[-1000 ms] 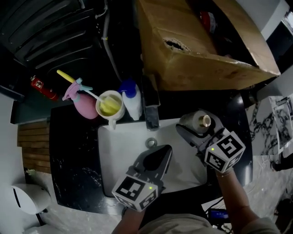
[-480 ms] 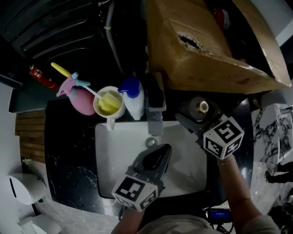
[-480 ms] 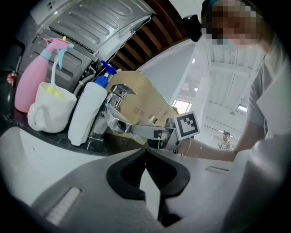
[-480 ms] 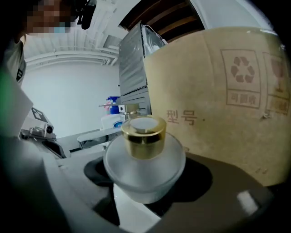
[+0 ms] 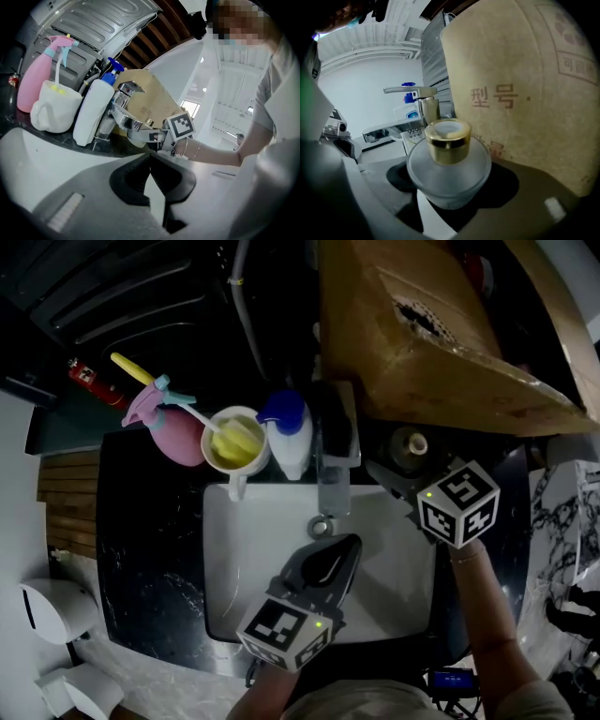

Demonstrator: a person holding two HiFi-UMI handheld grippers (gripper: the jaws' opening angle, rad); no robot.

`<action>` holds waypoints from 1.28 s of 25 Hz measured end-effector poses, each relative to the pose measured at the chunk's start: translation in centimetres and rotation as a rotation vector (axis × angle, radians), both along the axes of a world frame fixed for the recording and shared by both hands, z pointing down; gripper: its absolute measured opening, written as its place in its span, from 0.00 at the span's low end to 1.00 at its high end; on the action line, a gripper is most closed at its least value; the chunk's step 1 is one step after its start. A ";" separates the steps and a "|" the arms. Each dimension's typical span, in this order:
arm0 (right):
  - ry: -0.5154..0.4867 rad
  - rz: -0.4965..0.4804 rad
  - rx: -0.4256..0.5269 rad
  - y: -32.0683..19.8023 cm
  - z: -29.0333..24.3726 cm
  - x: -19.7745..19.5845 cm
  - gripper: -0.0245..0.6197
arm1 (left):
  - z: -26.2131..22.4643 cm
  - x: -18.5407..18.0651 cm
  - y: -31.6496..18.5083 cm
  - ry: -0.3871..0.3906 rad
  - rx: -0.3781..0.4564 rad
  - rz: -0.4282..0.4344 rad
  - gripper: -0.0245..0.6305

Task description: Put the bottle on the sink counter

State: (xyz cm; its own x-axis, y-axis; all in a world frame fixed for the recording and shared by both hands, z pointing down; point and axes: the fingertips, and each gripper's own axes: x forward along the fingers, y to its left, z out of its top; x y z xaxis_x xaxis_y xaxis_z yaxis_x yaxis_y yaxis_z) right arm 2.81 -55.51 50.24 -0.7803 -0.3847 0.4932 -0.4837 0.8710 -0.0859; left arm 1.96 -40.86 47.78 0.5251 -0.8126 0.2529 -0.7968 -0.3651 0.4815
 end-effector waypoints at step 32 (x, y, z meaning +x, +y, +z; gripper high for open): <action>0.128 0.030 0.037 0.5 0.6 1.3 0.59 | -0.7 -0.6 1.4 -0.021 0.015 0.022 0.05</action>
State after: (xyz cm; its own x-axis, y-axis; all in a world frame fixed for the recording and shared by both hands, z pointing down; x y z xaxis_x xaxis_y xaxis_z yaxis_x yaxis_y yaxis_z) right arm 4.10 -54.98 50.86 -0.6998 -0.4266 0.5730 -0.5146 0.8574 0.0098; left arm 1.36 -39.48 47.10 0.5379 -0.8045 0.2518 -0.7982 -0.3898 0.4593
